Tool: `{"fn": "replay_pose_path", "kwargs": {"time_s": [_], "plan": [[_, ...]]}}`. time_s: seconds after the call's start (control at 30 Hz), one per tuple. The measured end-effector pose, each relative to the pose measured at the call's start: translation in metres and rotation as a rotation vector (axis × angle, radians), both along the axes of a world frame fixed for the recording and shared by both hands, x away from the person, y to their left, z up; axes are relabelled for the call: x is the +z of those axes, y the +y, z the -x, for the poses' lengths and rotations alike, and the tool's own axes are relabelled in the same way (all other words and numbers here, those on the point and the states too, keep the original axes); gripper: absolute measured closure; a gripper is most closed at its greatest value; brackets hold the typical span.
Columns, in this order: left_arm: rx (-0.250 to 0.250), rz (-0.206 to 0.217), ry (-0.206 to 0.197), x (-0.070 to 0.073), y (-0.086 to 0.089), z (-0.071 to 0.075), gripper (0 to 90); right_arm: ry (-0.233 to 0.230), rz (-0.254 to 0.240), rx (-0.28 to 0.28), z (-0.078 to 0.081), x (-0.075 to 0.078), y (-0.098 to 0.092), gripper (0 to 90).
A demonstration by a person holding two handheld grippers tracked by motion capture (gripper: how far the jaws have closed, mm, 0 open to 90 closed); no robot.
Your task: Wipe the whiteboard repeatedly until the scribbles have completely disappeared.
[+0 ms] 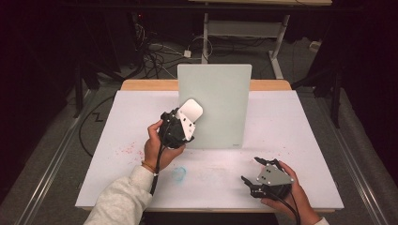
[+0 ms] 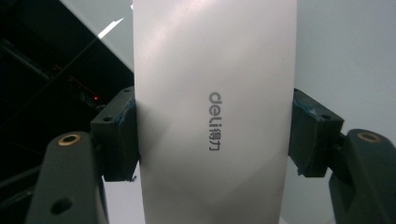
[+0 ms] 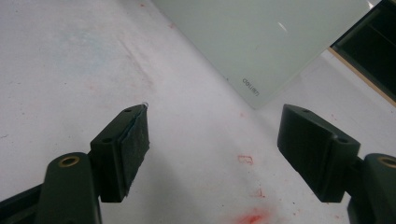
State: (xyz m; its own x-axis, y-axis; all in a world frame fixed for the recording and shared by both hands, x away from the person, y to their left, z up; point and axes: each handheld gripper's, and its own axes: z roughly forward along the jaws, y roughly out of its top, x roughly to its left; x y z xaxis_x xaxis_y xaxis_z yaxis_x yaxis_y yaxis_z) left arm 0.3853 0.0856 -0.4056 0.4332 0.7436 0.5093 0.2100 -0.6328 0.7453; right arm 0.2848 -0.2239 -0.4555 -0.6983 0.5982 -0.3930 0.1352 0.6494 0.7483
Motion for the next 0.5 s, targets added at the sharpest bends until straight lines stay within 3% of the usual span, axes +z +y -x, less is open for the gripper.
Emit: {"fn": "replay_pose_path", "kwargs": {"time_s": [0.5], "plan": [[-0.110,0.031,0.069,0.006,0.036,0.026,29.1,-0.022,-0.036,-0.037,-0.003,0.005,-0.005,24.6]]}}
